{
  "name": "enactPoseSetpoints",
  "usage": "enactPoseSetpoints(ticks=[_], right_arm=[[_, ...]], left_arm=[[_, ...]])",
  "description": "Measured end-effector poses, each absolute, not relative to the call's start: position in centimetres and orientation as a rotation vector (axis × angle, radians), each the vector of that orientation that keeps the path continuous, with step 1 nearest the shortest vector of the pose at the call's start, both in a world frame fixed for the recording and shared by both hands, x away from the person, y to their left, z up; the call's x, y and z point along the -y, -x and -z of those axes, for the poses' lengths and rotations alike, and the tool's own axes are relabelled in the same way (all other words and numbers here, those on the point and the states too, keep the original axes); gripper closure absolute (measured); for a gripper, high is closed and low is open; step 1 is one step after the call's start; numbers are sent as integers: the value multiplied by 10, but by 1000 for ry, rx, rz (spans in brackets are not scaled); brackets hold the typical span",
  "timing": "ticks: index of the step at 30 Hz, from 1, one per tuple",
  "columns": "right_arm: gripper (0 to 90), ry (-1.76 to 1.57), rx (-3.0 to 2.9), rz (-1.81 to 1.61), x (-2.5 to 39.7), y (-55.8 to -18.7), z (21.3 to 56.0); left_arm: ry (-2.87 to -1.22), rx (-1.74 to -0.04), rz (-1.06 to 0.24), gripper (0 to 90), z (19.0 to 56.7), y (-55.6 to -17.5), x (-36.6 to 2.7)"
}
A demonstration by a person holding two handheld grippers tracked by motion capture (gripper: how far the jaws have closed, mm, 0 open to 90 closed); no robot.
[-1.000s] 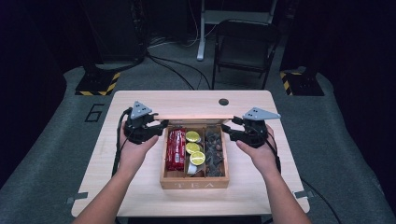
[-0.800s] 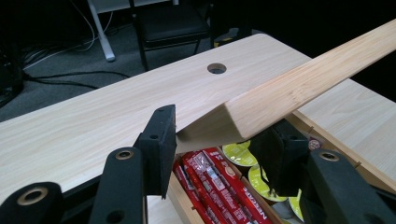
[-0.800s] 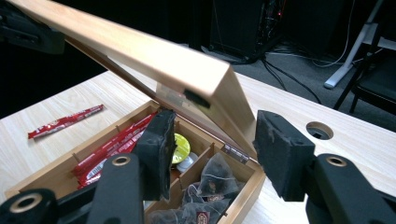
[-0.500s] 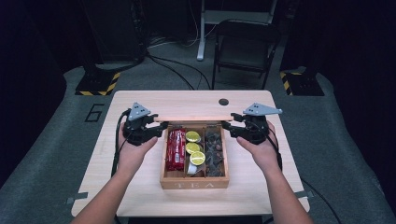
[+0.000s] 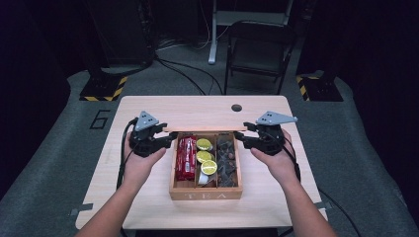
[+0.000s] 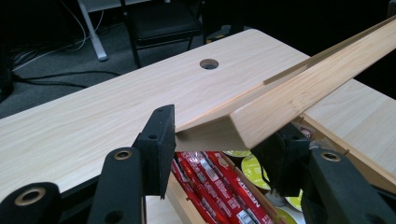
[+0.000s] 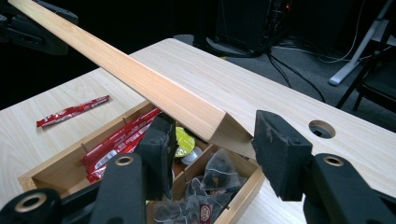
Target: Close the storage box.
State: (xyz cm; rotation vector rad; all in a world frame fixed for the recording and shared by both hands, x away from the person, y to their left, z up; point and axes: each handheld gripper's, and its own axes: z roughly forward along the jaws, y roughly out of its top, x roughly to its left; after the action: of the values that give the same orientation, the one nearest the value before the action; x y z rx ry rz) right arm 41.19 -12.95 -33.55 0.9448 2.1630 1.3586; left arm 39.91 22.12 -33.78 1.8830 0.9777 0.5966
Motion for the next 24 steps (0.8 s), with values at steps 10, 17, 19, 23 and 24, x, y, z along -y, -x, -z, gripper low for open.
enactPoseSetpoints(ticks=[10, 17, 19, 23, 24], right_arm=[[491, -940, -2204, -1342, 131, -408, 337], [492, -937, -2210, -1336, 131, -405, 339], [491, -935, -2215, -1334, 132, -404, 339], [492, -937, -2219, -1336, 132, -401, 342], [492, -941, -2219, -1334, 132, -400, 343]], left_arm=[[-1897, -970, -575, 501, 340, -392, -224], [-1908, -961, -568, 501, 341, -389, -225], [-1911, -961, -566, 501, 342, -388, -225], [-1921, -953, -568, 499, 344, -384, -225], [-1923, -951, -569, 499, 345, -383, -225]])
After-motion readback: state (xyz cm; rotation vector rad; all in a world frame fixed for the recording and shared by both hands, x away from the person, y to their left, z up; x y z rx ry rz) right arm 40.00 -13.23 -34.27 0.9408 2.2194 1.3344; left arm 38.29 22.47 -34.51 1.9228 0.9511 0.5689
